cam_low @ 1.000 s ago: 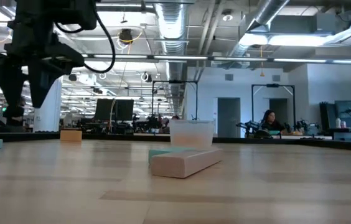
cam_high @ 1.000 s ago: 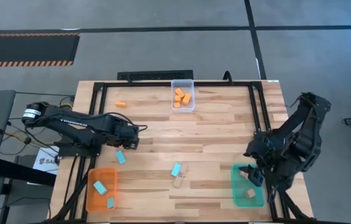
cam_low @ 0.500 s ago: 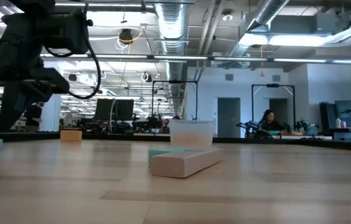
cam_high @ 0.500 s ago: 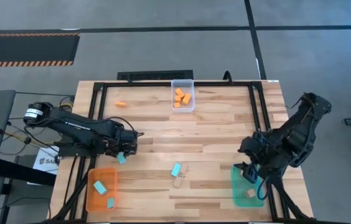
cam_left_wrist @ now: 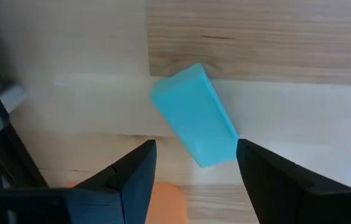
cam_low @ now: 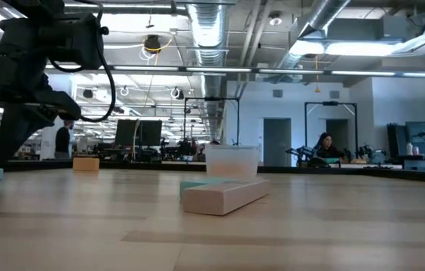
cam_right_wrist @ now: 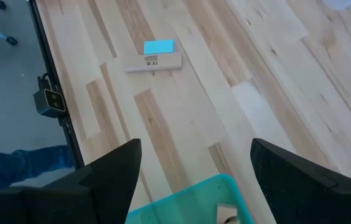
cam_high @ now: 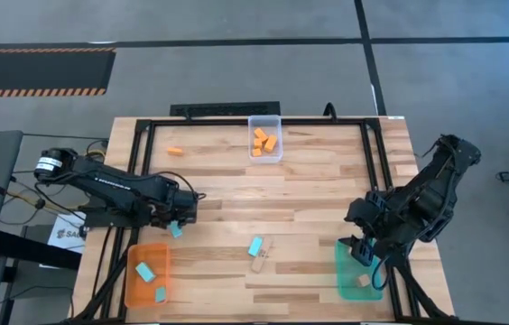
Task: Sort & place blocks by color
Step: Put the sky blue block into the transparent orange bin
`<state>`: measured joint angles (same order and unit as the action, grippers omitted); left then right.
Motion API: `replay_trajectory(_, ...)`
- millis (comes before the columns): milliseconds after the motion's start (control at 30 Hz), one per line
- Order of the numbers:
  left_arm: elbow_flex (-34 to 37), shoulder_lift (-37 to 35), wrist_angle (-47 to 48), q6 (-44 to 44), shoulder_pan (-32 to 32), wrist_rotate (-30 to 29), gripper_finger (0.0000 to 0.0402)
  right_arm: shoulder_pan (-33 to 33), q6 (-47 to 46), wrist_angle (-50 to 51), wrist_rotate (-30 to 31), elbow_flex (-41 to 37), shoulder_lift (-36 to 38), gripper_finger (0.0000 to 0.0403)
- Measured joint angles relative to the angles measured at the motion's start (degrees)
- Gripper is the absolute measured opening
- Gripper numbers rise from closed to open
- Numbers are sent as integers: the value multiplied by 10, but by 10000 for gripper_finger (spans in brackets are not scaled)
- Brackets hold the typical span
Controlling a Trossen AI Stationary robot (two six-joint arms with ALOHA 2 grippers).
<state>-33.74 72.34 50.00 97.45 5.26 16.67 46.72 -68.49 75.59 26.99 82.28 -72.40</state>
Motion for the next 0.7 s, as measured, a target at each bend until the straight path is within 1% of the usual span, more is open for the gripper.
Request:
replay_trajectory(167, 0, 0, -5, 19, -3, -14, 211, 0, 0, -3, 0, 0, 0, 322)
replay_trajectory(367, 9, 0, -10, 39, -9, -6, 209, 0, 2, -3, 0, 0, 0, 322)
replay_trajectory(433, 28, 0, -32, 65, -9, 9, 205, 1, 2, -3, 0, 0, 0, 322)
replay_trajectory(567, 77, -1, -133, 115, -9, 43, 196, 1, 2, -3, 0, 0, 0, 322)
replay_trajectory(633, 89, -4, -149, 140, -10, 43, 192, 1, 2, -2, 1, 0, 0, 322)
replay_trajectory(700, 90, -3, -147, 147, -9, 34, 190, 1, 2, -3, 1, 0, 0, 322)
